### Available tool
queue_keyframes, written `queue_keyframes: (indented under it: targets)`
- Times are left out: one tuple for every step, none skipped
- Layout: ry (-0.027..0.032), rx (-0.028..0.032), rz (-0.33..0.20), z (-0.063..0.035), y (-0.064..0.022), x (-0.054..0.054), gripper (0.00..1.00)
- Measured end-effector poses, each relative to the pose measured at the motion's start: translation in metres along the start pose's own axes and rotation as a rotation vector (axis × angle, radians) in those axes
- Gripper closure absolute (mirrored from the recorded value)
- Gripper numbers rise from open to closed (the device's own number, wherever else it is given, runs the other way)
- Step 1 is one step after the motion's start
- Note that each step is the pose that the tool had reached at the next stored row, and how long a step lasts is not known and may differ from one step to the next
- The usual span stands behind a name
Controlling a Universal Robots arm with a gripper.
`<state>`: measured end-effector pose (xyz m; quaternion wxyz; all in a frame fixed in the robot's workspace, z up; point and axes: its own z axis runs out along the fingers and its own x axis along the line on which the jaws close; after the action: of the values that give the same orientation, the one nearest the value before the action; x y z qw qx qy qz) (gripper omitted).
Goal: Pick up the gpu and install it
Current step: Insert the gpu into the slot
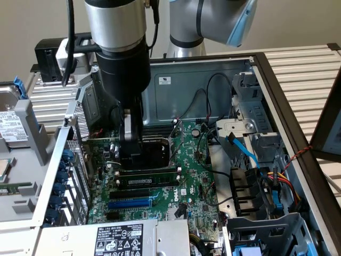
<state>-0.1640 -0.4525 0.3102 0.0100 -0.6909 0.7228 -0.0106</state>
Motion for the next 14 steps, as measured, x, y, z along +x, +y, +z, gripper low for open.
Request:
queue_keyframes:
  targets:
    - [0.0, 0.0, 0.002, 0.0017, 0.0005, 0.001, 0.73]
    - [0.0001, -0.0001, 0.004, 0.0034, 0.0009, 0.001, 0.73]
    - [0.0002, -0.0001, 0.006, 0.0051, 0.0014, 0.002, 0.73]
    - [0.0004, -0.0001, 0.008, 0.0068, 0.0019, 0.002, 0.73]
    - [0.0005, -0.0001, 0.011, 0.0086, 0.0024, 0.002, 0.73]
    - [0.0005, -0.0001, 0.014, 0.0107, 0.0029, 0.003, 0.73]
    - [0.0007, -0.0002, 0.016, 0.0124, 0.0035, 0.003, 0.73]
    - [0.0006, -0.0001, 0.018, 0.0142, 0.0041, 0.003, 0.73]
    - [0.0006, 0.0, 0.02, 0.016, 0.0046, 0.004, 0.73]
    - [0.0008, -0.0001, 0.021, 0.0177, 0.0051, 0.005, 0.73]
    - [0.0009, -0.0002, 0.022, 0.019, 0.0054, 0.006, 0.73]
    - [0.0008, -0.0001, 0.022, 0.0201, 0.0056, 0.008, 0.73]
    - [0.0006, -0.0001, 0.022, 0.0212, 0.0058, 0.009, 0.73]
    - [-0.0009, -0.0001, 0.022, 0.0223, 0.0059, 0.01, 0.73]
